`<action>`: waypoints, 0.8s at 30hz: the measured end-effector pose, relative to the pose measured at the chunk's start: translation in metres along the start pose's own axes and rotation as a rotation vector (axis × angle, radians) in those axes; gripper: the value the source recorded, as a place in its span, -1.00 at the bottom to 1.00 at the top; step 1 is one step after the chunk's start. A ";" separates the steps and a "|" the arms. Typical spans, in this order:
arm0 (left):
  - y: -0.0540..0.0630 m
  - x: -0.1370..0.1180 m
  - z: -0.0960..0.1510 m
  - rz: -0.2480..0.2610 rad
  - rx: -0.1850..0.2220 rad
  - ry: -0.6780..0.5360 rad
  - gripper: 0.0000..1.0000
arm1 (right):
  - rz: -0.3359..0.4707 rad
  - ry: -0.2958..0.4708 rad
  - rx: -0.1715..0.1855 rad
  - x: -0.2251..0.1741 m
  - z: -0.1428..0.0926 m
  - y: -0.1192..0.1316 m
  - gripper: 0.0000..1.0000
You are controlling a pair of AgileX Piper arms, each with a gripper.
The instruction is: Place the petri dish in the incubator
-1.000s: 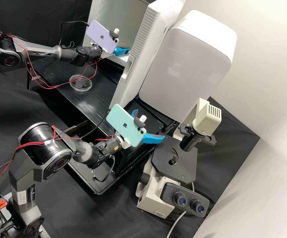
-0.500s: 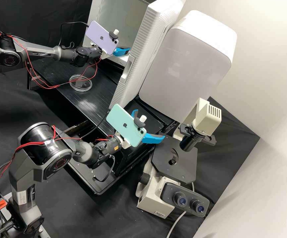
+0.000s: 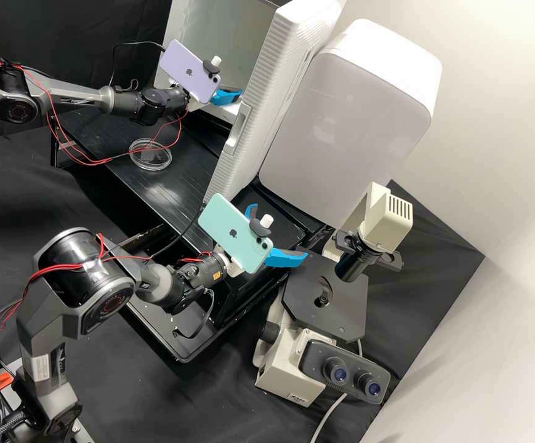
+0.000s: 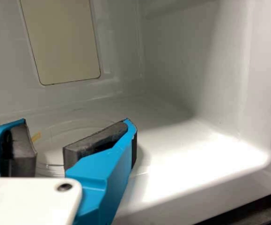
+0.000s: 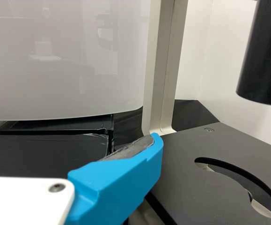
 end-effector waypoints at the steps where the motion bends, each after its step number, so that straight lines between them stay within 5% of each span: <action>1: -0.001 0.000 0.000 -0.002 -0.002 0.002 1.00 | 0.000 0.000 0.000 0.000 0.000 0.000 1.00; 24: -0.001 0.000 0.000 -0.002 -0.006 0.002 1.00 | 0.000 0.000 0.000 0.000 0.000 0.000 1.00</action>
